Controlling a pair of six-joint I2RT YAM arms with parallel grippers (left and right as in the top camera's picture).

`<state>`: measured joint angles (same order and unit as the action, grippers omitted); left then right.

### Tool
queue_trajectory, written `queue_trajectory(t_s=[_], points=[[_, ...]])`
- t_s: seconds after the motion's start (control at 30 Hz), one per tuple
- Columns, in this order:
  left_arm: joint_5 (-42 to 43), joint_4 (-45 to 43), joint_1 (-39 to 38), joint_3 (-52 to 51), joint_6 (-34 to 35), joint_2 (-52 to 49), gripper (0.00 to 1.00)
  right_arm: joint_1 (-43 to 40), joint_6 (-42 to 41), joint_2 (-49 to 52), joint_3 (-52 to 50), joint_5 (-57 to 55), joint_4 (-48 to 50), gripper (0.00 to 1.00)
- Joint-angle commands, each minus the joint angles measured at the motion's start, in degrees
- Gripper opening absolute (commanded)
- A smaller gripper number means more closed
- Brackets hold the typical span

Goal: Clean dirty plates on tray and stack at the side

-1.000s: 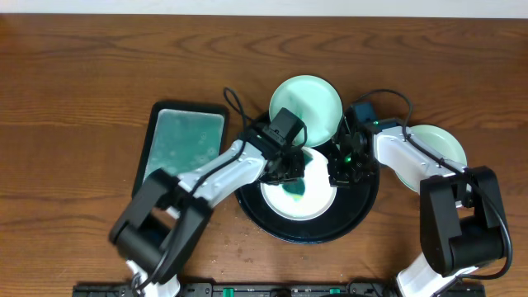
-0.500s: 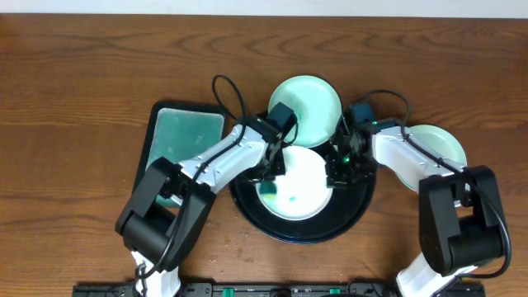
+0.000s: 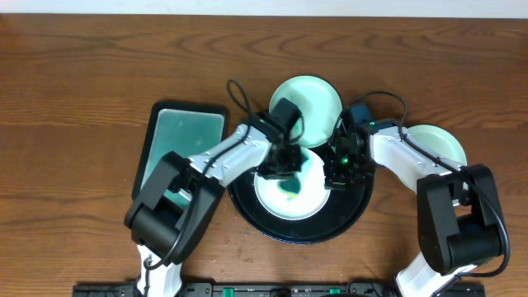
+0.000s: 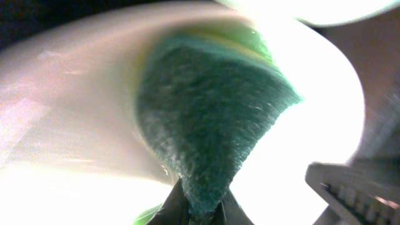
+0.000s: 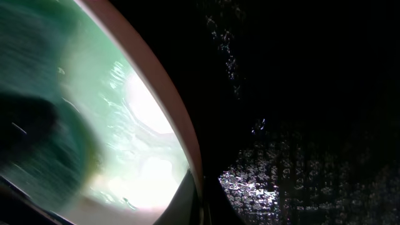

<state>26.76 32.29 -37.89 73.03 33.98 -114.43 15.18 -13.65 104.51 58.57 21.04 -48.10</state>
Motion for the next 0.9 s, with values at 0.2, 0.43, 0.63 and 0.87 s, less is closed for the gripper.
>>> queue_trajectory(t_s=[0.2, 0.43, 0.63, 0.87], points=[[11.6, 4.0, -6.5, -0.8, -3.9, -3.1, 0.07, -0.5, -0.5, 1.0, -0.3, -4.7, -0.5, 0.01], [-9.7, 12.4, -6.4, -0.8, -0.3, -3.0, 0.07, -0.5, -0.5, 1.0, -0.3, -4.7, -0.5, 0.01], [-34.7, 20.7, -5.3, 1.2, 4.8, -2.4, 0.07, -0.5, -0.4, 1.0, -0.3, -4.7, -0.5, 0.01], [-50.5, 27.7, -4.5, 7.0, 3.9, -2.4, 0.07, -0.5, -0.4, 1.0, -0.3, -5.2, -0.5, 0.01]])
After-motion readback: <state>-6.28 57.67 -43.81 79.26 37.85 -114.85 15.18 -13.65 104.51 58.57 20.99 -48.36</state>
